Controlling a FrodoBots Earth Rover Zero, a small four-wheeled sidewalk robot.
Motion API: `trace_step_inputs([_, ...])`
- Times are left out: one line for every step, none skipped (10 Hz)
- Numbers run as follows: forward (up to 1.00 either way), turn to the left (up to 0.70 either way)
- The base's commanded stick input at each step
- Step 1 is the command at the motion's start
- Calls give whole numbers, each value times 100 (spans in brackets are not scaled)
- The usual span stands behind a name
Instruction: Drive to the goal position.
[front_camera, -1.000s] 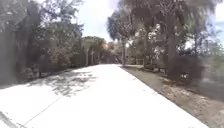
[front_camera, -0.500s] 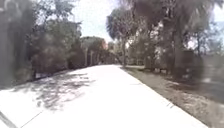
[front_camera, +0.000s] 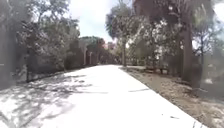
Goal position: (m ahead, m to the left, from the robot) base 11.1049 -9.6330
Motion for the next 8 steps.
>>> trace_step_inputs([85,0])
trace_step_inputs([85,0])
trace_step_inputs([85,0])
trace_step_inputs([85,0])
trace_step_inputs([85,0])
trace_step_inputs([85,0])
trace_step_inputs([85,0])
trace_step_inputs([85,0])
